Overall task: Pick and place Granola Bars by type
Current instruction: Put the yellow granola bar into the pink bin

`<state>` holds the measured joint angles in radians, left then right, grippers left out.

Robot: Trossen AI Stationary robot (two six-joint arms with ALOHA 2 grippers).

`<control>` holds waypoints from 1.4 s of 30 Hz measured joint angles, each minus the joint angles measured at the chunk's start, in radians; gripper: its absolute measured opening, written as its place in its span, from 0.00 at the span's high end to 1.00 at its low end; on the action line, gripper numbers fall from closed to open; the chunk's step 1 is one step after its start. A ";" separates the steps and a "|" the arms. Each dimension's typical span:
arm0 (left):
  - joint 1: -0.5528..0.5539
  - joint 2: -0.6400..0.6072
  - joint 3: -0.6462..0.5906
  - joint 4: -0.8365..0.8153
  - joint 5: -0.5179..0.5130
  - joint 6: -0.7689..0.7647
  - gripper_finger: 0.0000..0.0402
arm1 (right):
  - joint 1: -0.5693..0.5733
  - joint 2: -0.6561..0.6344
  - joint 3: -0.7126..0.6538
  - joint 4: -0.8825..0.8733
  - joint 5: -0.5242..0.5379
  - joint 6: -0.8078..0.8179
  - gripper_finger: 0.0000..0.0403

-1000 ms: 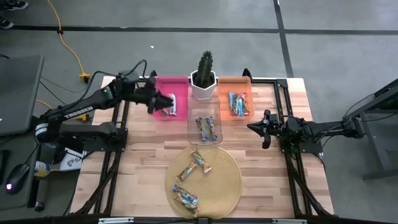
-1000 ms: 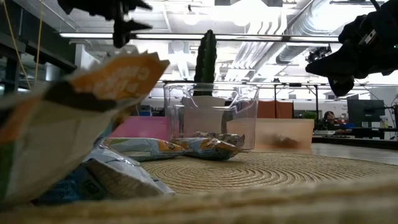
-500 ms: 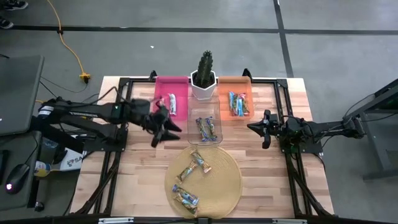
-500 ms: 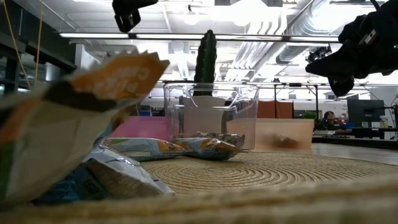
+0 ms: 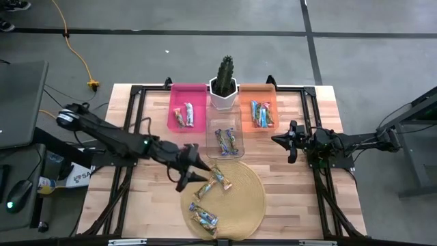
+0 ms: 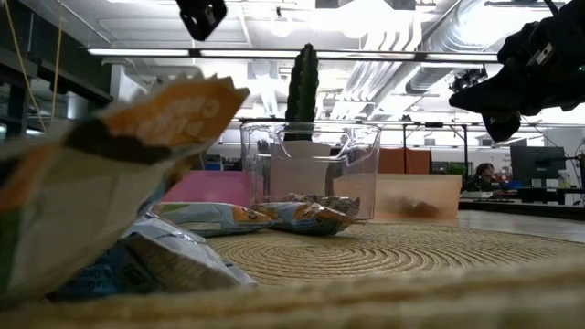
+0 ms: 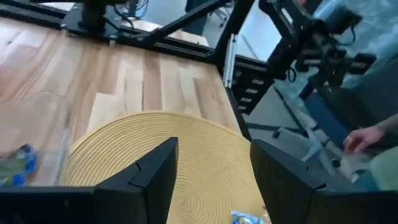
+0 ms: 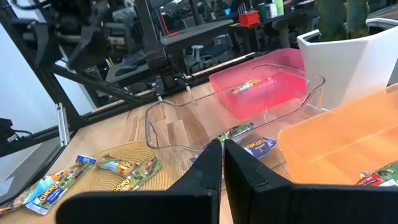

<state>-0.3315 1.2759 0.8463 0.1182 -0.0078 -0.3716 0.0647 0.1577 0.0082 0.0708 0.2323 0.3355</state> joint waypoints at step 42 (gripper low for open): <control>-0.013 0.570 0.543 -0.663 0.103 1.336 0.50 | 0.000 0.000 0.000 -0.003 0.000 0.000 1.00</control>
<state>-0.3444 1.8463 1.3891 -0.5452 0.0955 0.9646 0.0645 0.1574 0.0081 0.0681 0.2321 0.3353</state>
